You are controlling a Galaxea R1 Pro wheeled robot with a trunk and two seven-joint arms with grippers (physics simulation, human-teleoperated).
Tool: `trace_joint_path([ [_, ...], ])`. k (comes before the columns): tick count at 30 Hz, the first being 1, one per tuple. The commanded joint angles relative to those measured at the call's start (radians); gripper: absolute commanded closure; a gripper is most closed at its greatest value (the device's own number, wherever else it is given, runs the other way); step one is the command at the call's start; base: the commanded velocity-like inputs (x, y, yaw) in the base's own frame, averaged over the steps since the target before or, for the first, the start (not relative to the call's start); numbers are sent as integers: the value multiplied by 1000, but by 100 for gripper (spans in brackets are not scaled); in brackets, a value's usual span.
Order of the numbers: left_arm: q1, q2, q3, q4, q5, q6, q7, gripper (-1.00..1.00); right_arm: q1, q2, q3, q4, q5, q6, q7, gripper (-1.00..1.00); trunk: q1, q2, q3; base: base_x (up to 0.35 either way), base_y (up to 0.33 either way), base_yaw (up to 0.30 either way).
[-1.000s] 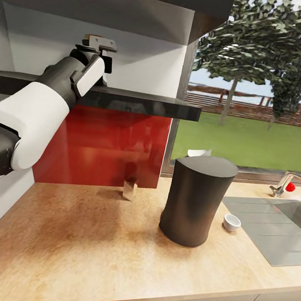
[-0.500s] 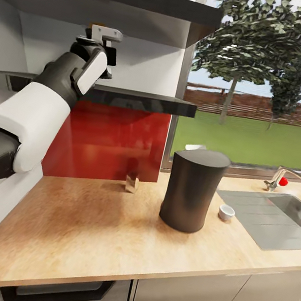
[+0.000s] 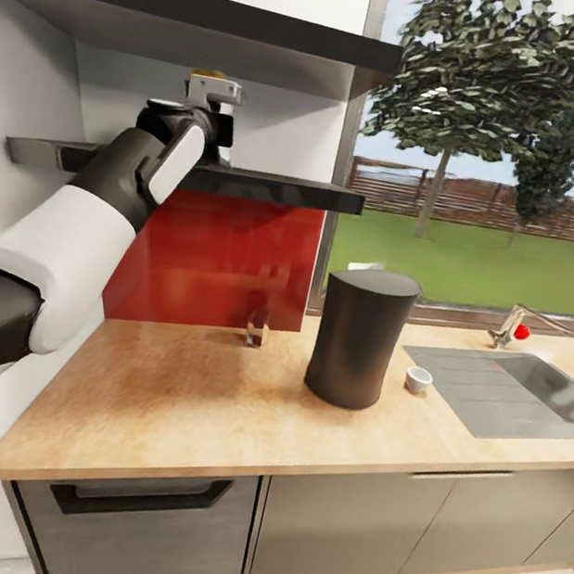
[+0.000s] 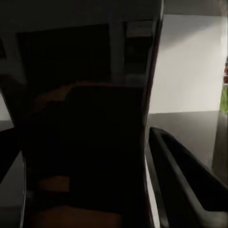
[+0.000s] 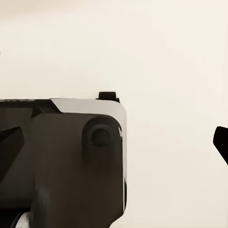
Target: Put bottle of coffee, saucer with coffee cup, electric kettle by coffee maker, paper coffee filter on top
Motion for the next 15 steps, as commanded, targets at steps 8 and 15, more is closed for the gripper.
trace_joint_path([
  [8, 27, 5, 0, -153, 7, 17, -130, 100, 0, 1, -8, 0, 10, -29, 1, -100, 0, -1, -1, -221, 0, 0],
  [15, 82, 11, 13, -256, 6, 69, -320, 100, 0, 2, -8, -1, 10, -30, 1, -100, 0, -1, -1, -15, 0, -76],
])
